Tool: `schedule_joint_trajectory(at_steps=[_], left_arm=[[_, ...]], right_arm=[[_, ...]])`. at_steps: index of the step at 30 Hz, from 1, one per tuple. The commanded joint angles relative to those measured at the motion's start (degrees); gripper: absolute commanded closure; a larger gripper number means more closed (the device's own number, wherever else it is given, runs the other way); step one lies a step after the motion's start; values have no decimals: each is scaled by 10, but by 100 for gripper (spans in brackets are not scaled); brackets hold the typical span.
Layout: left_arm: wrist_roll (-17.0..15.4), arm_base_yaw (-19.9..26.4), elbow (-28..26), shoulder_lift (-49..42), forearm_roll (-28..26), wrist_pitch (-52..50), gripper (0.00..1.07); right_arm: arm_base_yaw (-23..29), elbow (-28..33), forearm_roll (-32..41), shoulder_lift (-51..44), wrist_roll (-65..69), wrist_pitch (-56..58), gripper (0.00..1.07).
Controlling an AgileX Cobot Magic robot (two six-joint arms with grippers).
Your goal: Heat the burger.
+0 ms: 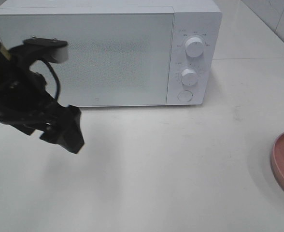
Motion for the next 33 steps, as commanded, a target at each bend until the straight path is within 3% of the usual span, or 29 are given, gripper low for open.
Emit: schedule_joint_trajectory(at_steps=[1, 3, 4, 5, 7, 9, 10, 11, 12, 14, 15, 18, 33], left_arm=[[-2, 78, 1, -39, 4, 48, 8], [1, 99, 1, -48, 5, 57, 8], [10, 136, 2, -66, 5, 72, 8], [10, 136, 2, -66, 5, 72, 8], [15, 194, 4, -93, 14, 92, 8], [15, 209, 6, -100, 19, 97, 8], [13, 242, 12, -119, 29, 112, 8], [13, 242, 12, -119, 29, 112, 8], [6, 278, 18, -135, 33, 129, 8], [3, 292, 22, -142, 33, 136, 8], [-2, 321, 30, -162, 32, 147, 8], [-2, 340, 48, -194, 35, 151, 8], [-6, 340, 166, -401, 60, 135, 8]], right_arm=[[-3, 1, -1, -17, -6, -6, 31], [-3, 1, -1, -17, -6, -6, 31], [-3, 1, -1, -17, -6, -6, 31], [-3, 1, -1, -17, -6, -6, 31], [-3, 1, -1, -17, -6, -6, 31], [-3, 1, -1, -17, -6, -6, 31], [-3, 1, -1, -17, -6, -6, 31], [-3, 1, -1, -17, -6, -6, 31], [-3, 1, -1, -17, -6, -6, 31], [-3, 1, -1, -17, -6, -6, 31], [-3, 1, -1, -17, -6, -6, 31], [-3, 1, -1, -17, -6, -6, 31], [-3, 1, -1, -17, -6, -6, 31]])
